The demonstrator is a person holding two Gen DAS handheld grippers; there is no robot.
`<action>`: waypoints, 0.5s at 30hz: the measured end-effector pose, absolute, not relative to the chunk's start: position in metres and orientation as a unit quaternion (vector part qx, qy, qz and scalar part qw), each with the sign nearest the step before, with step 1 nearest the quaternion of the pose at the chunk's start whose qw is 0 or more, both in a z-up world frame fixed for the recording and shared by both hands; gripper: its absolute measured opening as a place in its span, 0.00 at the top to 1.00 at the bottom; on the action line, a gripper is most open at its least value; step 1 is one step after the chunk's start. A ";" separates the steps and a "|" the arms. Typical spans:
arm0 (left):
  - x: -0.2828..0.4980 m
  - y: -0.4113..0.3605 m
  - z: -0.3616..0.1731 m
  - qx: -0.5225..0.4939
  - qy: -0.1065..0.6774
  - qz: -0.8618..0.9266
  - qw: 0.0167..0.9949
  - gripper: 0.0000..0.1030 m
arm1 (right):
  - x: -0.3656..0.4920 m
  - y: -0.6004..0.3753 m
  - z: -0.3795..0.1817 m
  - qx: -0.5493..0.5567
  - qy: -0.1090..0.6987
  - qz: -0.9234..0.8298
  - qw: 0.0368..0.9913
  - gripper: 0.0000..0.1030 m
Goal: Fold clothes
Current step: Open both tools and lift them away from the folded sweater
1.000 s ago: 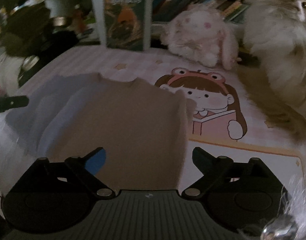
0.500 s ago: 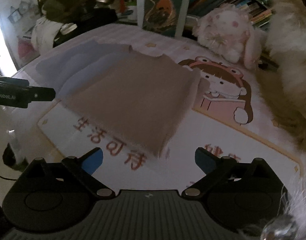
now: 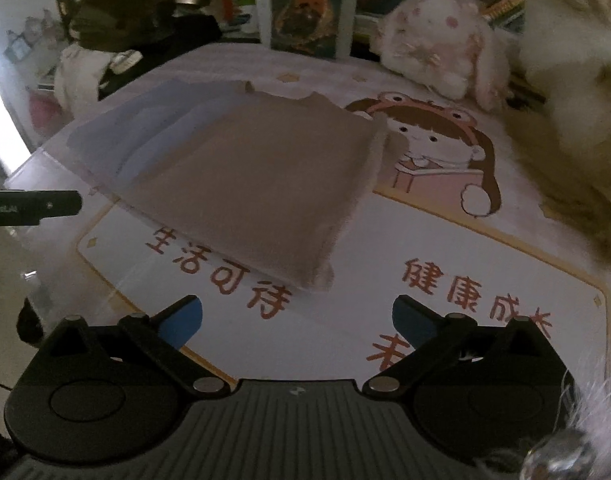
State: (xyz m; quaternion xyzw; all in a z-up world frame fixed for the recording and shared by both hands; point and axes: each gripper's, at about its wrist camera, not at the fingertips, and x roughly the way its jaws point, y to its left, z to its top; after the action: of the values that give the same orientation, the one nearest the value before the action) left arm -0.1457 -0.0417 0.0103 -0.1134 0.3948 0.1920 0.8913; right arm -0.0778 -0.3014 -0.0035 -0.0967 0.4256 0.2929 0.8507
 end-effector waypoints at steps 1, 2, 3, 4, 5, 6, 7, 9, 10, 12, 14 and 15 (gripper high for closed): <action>-0.145 -0.037 0.010 -0.119 0.396 0.188 0.891 0.03 | -0.077 -0.301 -0.004 -0.092 0.428 0.289 0.851 0.00; -0.143 -0.033 0.009 -0.128 0.396 0.184 0.890 0.03 | -0.076 -0.300 -0.004 -0.089 0.429 0.288 0.852 0.00; -0.142 -0.028 0.007 -0.137 0.397 0.182 0.889 0.03 | -0.075 -0.299 -0.004 -0.086 0.430 0.286 0.852 0.00; -0.141 -0.023 0.006 -0.146 0.398 0.179 0.888 0.03 | -0.074 -0.297 -0.004 -0.086 0.430 0.284 0.853 0.00; -0.139 -0.015 0.005 -0.162 0.398 0.181 0.885 0.03 | -0.073 -0.294 -0.003 -0.088 0.430 0.278 0.854 0.00; -0.137 -0.006 0.003 -0.181 0.396 0.185 0.881 0.03 | -0.072 -0.291 -0.001 -0.091 0.428 0.273 0.857 0.00; -0.135 0.002 0.002 -0.199 0.394 0.188 0.877 0.03 | -0.071 -0.289 0.000 -0.093 0.425 0.269 0.859 0.00; -0.133 0.018 0.000 -0.233 0.387 0.194 0.871 0.03 | -0.071 -0.284 0.003 -0.093 0.417 0.269 0.863 0.00; -0.132 0.027 -0.001 -0.250 0.383 0.196 0.867 0.03 | -0.071 -0.282 0.004 -0.094 0.415 0.270 0.864 0.00; -0.129 0.041 -0.004 -0.276 0.378 0.201 0.861 0.03 | -0.071 -0.277 0.006 -0.097 0.410 0.271 0.865 0.00; -0.126 0.055 -0.008 -0.302 0.374 0.206 0.852 0.03 | -0.070 -0.273 0.008 -0.099 0.407 0.269 0.867 0.00; -0.124 0.062 -0.010 -0.318 0.372 0.209 0.847 0.03 | -0.069 -0.270 0.009 -0.101 0.406 0.268 0.868 0.00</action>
State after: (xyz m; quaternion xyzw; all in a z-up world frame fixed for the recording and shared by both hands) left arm -0.1241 0.0621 -0.0100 -0.3179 0.3718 0.2092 0.8467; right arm -0.0688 -0.2703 0.0087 -0.1010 0.4060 0.2676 0.8679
